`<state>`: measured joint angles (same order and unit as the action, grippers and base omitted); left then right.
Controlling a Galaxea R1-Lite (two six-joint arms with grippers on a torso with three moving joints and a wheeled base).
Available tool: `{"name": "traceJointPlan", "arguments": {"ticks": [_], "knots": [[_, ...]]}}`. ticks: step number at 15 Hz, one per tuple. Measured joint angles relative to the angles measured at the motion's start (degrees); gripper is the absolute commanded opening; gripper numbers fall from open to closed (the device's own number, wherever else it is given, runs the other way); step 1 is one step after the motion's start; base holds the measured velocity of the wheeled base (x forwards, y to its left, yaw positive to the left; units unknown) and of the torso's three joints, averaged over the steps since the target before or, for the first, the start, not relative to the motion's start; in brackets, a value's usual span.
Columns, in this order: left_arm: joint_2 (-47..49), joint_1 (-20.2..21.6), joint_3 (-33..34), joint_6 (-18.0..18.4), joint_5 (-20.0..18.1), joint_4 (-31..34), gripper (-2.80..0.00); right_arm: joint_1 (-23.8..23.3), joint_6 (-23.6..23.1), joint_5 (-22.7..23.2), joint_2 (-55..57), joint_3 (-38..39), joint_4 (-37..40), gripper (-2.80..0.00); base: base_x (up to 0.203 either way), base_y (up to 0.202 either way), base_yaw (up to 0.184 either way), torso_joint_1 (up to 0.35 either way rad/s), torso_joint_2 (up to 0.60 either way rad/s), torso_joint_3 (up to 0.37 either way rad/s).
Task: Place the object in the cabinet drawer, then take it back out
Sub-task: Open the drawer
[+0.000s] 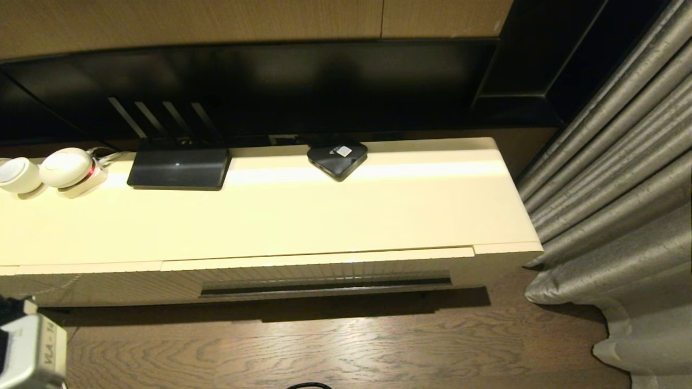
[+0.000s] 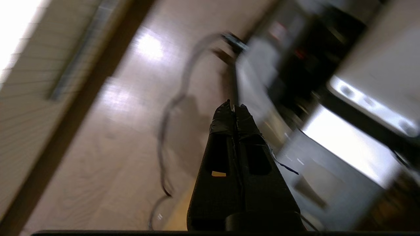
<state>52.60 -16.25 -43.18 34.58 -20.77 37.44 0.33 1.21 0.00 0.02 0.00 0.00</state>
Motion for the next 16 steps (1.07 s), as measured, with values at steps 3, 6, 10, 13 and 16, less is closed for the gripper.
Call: {"name": "traceJointPlan", "arguments": {"ticks": [3, 6, 10, 13, 16], "knots": [[6.47, -6.54, -4.06, 1.38, -0.35, 9.01, -2.8, -0.01, 0.02, 0.04, 0.0, 0.0, 0.0, -2.8, -0.001, 0.132, -0.008, 0.002, 0.0, 0.003], [11.19, -8.24, -4.07, 4.29, -0.37, 9.96, -2.8, -0.02, -0.02, 0.03, 0.0, 0.0, 0.0, -2.8, 0.0, 0.084, 0.005, 0.002, 0.0, 0.002], [15.36, -9.57, -1.57, 4.94, -0.59, 2.71, -2.8, -0.01, 0.0, 0.07, 0.0, 0.0, 0.0, -2.8, 0.0, 0.0, 0.0, 0.0, 0.0, 0.0], [15.23, -9.6, 2.11, 3.83, -0.65, -5.72, -2.8, -0.02, 0.03, 0.03, 0.0, 0.0, 0.0, -2.8, 0.0, 0.0, 0.0, 0.0, 0.0, 0.0], [14.87, -9.59, 5.95, 3.93, -0.5, -7.93, -2.8, 0.02, 0.05, 0.04, 0.0, 0.0, 0.0, -2.8, 0.0, 0.0, 0.0, 0.0, 0.0, 0.0]]}}
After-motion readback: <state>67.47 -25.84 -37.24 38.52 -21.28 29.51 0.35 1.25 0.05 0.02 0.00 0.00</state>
